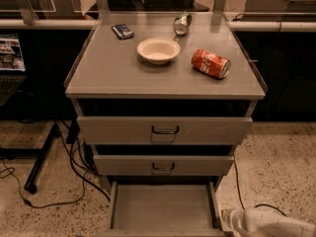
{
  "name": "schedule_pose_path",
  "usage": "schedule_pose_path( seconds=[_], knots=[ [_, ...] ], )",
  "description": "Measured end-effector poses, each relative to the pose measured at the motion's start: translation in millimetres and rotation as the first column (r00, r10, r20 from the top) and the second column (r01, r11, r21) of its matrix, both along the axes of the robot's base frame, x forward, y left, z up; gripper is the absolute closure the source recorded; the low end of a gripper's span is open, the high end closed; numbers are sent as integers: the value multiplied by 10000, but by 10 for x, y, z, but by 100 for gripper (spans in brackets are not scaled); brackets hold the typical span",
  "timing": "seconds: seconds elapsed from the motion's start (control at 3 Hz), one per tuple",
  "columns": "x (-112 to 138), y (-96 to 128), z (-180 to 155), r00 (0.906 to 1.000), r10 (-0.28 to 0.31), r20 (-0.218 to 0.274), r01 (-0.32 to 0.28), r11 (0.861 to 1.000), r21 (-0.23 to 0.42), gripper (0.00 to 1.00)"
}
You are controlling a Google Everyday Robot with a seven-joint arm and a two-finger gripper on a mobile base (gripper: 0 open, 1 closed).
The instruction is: Open bottom drawer
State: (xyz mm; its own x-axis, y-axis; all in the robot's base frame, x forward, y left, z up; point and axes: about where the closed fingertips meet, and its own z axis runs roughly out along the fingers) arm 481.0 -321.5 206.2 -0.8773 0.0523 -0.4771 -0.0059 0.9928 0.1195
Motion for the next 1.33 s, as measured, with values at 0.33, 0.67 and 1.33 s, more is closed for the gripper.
schedule_pose_path(
  seconds=[0.33, 0.67, 1.33],
  knots=[
    [44, -138, 140, 9967, -360, 730, 385, 9987, -344, 50],
    [44, -138, 140, 9967, -359, 730, 385, 9987, -344, 27],
    [44, -137, 140, 9967, -359, 729, 385, 9987, -344, 0]
  ],
)
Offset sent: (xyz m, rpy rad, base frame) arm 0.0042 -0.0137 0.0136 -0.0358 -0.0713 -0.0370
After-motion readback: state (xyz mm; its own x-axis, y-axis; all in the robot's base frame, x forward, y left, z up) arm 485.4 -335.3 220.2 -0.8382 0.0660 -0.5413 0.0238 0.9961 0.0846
